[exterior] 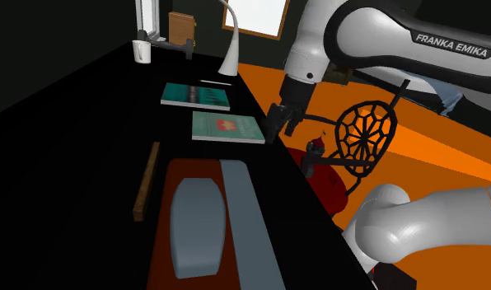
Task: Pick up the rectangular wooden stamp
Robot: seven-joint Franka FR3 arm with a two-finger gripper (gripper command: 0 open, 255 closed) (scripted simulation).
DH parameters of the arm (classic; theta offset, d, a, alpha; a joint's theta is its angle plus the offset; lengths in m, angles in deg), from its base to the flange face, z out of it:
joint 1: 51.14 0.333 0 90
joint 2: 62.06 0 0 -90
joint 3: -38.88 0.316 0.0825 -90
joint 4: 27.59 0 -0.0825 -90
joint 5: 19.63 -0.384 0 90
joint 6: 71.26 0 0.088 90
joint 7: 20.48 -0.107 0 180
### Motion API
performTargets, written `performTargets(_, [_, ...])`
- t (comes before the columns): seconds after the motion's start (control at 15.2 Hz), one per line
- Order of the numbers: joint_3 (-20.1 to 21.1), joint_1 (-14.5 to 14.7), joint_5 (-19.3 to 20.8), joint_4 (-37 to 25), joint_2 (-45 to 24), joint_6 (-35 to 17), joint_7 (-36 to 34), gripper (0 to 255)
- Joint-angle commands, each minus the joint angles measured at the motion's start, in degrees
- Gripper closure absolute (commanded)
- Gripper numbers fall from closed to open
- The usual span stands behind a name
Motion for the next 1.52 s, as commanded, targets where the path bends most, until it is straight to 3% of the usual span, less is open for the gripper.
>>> performTargets(0.0, [3.1,-0.2,-1.6,-0.9,-0.8,-0.4,-5.2,0])
performTargets(0.46, [14.7,-1.9,-5.4,-7.3,-8.2,-3.7,-23.3,0])
performTargets(0.86, [25.4,-5.4,-4.3,-16.5,-18.6,-6.4,-39.7,0])
performTargets(1.19, [35.4,-8.9,2.1,-26.8,-31.1,-7.7,-55.4,0])
performTargets(1.45, [42.7,-8.4,13.3,-37.4,-45.6,-6.5,-70.6,0])
